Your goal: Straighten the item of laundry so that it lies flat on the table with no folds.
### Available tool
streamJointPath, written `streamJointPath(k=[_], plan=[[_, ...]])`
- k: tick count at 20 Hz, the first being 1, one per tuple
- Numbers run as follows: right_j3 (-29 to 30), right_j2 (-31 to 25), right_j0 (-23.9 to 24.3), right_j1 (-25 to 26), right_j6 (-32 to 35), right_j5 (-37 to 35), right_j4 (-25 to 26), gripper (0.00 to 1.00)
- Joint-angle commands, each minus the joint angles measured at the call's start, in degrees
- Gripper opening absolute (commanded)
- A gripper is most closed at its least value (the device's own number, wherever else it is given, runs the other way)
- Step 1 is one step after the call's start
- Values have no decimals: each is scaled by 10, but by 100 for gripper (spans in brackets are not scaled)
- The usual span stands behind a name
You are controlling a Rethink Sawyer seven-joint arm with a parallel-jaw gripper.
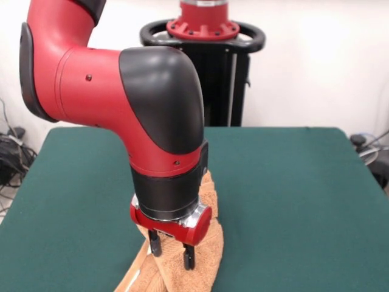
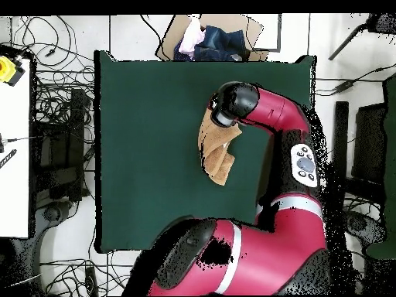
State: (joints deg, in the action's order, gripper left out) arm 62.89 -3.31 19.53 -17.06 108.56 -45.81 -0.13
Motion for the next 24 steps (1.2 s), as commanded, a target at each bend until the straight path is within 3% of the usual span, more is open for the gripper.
streamJointPath(k=[1, 7, 24], plan=[[3, -63, 12, 14, -66, -58, 16, 100], [43, -48, 8, -16, -38, -52, 16, 100], [66, -44, 1, -36, -28, -53, 17, 100]])
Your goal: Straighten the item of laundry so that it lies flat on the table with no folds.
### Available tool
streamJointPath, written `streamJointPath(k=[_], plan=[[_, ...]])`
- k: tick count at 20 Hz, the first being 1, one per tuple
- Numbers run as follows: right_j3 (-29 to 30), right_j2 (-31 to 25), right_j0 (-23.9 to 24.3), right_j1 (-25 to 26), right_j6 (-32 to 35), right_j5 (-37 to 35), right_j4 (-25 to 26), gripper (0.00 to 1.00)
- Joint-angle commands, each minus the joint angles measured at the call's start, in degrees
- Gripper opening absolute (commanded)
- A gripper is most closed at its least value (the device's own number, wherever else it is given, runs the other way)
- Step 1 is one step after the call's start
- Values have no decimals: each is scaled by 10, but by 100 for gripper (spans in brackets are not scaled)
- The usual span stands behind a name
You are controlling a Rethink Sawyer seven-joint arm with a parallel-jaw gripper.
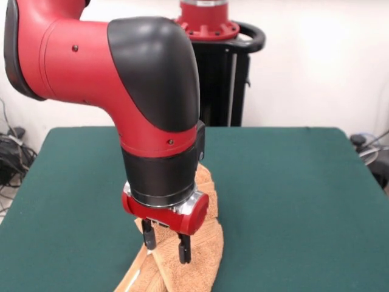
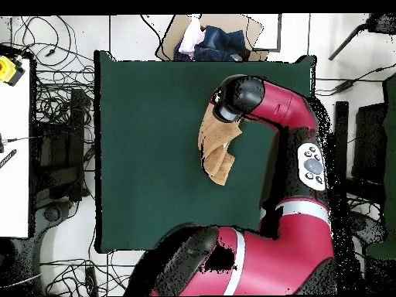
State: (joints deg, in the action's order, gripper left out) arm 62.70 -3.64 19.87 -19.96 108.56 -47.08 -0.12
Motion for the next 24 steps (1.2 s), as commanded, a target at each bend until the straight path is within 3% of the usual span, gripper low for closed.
streamJointPath(k=[1, 13, 19, 24], plan=[[69, -40, -2, -8, -29, -40, 18, 100], [75, -109, 36, 10, -95, -82, -2, 100], [170, -110, 50, -50, -48, -25, -1, 100], [207, -144, 77, -66, -46, -35, -26, 100]])
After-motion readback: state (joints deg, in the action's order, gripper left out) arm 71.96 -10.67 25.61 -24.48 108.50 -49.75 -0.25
